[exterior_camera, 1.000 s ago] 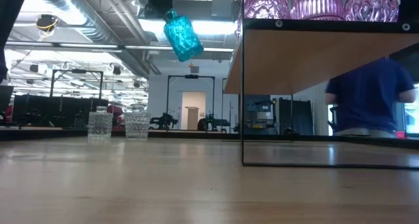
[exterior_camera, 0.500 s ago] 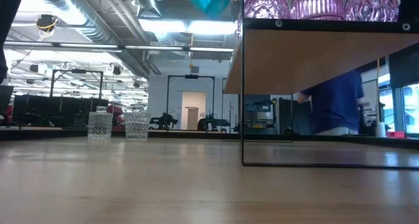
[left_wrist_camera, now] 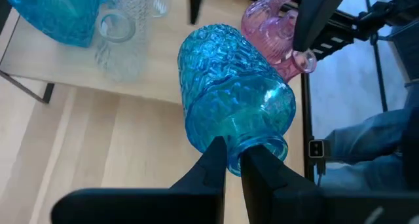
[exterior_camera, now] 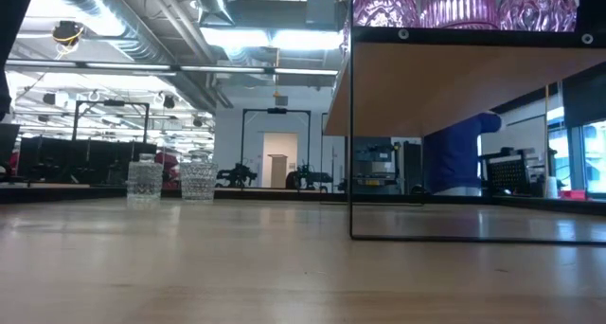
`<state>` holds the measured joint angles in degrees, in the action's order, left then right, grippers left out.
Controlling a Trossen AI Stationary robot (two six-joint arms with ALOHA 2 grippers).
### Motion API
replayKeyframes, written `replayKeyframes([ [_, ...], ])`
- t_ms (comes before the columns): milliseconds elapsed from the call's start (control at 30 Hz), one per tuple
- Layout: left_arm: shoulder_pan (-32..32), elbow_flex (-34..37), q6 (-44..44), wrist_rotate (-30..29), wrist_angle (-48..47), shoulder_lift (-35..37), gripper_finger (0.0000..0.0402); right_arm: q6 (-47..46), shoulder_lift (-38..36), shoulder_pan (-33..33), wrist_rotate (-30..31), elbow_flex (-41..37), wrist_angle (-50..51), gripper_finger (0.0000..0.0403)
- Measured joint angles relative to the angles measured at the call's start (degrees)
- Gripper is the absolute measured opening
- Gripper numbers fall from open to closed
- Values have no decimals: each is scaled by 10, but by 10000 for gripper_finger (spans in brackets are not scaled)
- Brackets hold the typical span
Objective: Sort vases onto shelf
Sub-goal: Put the blue vase on the shelf aligned with the other blue vase
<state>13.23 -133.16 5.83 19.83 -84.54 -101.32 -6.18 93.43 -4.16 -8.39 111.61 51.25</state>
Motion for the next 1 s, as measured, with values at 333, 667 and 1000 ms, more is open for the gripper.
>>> replayKeyframes([
  [333, -4, -1, 5, 35, 52, 0, 16, 15, 27, 0, -31, 0, -10, 346],
  [667, -4, 0, 15, 34, 54, 0, 16, 39, 39, 0, -43, 0, -6, 264],
  [1000, 1, 0, 30, 33, 79, 0, 53, 10, 37, 0, -32, 0, -8, 255],
])
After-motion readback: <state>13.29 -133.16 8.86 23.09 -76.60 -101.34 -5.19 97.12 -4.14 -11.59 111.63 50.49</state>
